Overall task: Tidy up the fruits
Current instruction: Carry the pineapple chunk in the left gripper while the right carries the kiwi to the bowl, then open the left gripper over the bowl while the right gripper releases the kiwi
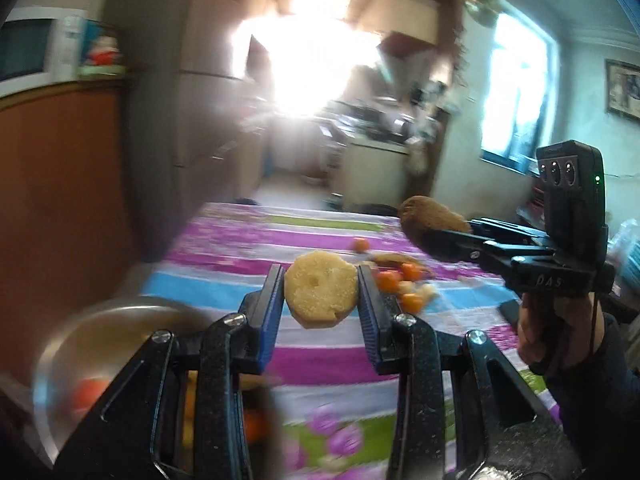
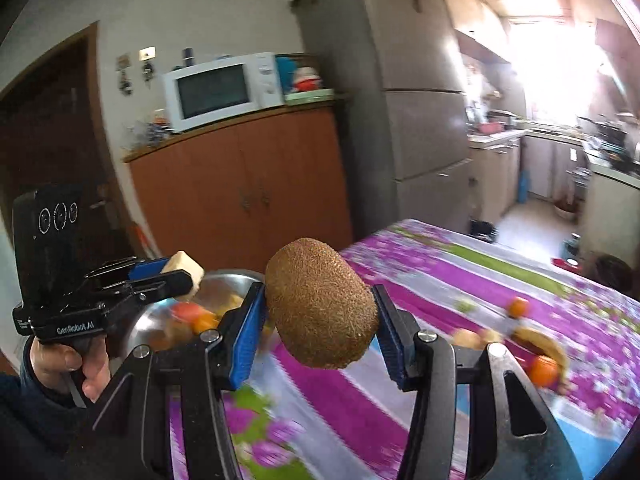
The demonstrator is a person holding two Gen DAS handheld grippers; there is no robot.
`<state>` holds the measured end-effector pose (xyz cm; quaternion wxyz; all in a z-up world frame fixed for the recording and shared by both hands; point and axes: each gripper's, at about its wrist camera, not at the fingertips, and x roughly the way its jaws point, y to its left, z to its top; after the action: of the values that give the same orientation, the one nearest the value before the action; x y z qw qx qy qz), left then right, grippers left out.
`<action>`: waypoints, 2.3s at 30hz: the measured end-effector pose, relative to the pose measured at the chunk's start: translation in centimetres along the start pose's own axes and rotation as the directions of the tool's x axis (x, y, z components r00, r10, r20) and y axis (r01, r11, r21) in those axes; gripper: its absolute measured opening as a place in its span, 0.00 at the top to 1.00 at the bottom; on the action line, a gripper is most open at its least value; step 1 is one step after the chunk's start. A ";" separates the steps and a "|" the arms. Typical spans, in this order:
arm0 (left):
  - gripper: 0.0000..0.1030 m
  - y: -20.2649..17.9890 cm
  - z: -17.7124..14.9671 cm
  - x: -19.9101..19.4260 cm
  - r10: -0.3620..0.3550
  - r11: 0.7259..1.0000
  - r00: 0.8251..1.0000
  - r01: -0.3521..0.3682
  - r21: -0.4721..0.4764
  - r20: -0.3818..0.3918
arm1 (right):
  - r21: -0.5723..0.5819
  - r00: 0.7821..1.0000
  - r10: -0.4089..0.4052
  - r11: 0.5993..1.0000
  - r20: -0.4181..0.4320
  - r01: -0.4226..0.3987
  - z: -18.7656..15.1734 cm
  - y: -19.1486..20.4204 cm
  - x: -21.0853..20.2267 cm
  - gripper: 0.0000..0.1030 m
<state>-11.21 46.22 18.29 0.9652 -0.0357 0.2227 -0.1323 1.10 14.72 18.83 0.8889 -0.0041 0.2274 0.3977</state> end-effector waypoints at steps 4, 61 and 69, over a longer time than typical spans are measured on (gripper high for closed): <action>0.65 4.9 -1.3 -2.4 0.103 0.992 0.995 -0.104 -0.067 -0.011 | -0.007 0.996 0.092 0.996 -0.009 -0.092 0.4 3.8 3.0 0.46; 0.43 8.6 -10.8 -0.7 0.171 0.976 0.917 -0.208 -0.067 -0.362 | -0.119 0.900 0.197 0.958 -0.388 -0.261 -8.8 13.8 15.5 0.44; 0.27 8.7 -10.4 -1.2 0.196 0.969 0.920 -0.234 -0.075 -0.340 | -0.171 0.949 0.117 0.970 -0.292 -0.173 -7.6 13.6 13.9 0.32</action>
<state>-14.77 54.85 8.34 0.9193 -0.0436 0.3908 -0.0167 -3.54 32.36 8.71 0.8112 -0.1306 0.3105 0.4780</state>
